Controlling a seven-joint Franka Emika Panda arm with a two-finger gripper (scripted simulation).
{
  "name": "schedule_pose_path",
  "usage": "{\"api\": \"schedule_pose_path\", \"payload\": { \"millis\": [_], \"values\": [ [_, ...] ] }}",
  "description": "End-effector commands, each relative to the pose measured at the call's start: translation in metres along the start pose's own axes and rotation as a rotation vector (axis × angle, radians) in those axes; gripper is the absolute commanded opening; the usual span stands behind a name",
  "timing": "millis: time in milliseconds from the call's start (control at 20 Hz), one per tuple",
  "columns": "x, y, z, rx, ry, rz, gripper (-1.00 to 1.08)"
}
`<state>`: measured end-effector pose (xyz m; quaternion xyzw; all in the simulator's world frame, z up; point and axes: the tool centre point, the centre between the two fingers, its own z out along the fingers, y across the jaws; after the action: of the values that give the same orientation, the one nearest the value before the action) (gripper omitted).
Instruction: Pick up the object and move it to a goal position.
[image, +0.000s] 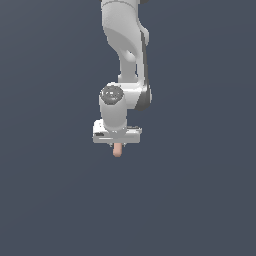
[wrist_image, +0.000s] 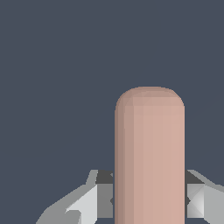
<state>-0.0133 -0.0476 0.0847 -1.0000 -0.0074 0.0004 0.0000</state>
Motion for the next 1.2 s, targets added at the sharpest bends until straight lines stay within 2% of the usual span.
{"api": "schedule_pose_path", "payload": {
  "millis": [0, 700, 1150],
  "values": [
    [-0.012, -0.010, -0.017, 0.000, 0.001, 0.000, -1.00],
    [-0.079, -0.066, -0.111, -0.002, 0.001, -0.001, -1.00],
    [-0.105, -0.091, -0.153, -0.002, 0.001, -0.001, -1.00]
  ]
}}
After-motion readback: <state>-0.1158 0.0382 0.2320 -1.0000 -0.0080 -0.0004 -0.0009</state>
